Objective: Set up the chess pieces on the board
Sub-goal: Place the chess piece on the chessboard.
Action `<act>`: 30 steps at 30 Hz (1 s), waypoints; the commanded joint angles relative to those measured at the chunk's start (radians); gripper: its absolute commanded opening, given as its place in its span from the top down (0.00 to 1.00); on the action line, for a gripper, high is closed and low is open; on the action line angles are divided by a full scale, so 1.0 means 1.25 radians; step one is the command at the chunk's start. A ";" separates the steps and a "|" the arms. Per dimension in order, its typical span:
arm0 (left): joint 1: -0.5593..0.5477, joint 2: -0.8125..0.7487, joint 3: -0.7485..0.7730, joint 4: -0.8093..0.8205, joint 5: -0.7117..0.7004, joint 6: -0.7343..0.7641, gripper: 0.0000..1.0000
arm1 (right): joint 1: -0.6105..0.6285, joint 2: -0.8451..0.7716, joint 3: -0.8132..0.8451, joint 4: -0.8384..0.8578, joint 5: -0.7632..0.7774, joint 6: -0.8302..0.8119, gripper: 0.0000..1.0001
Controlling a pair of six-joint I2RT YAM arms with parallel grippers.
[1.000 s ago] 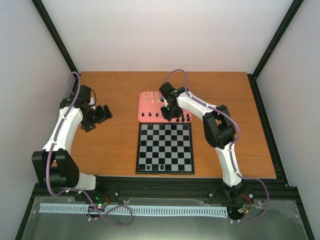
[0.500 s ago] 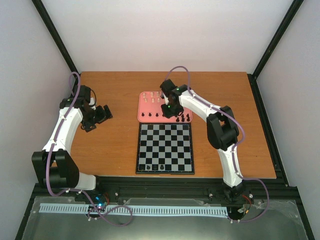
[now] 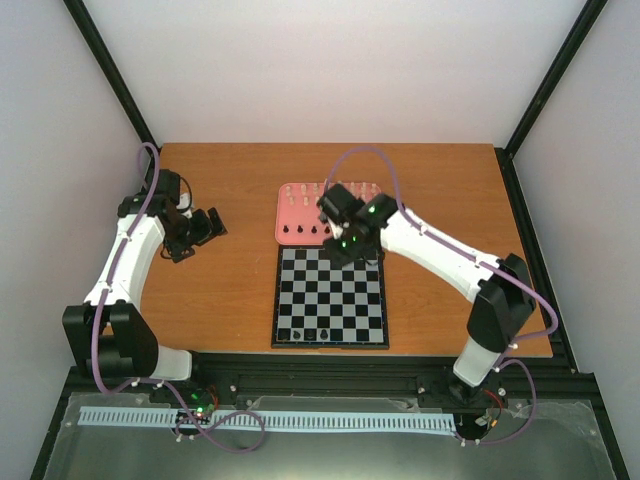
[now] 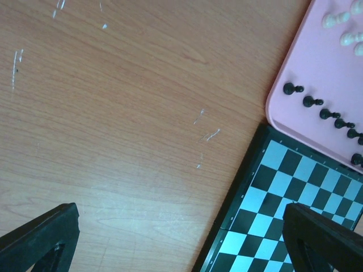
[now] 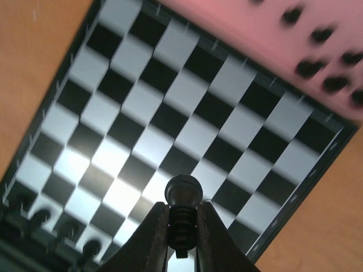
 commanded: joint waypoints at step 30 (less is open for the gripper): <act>0.003 -0.028 0.032 0.007 -0.051 0.030 0.00 | 0.257 -0.033 -0.310 0.077 -0.062 0.197 0.94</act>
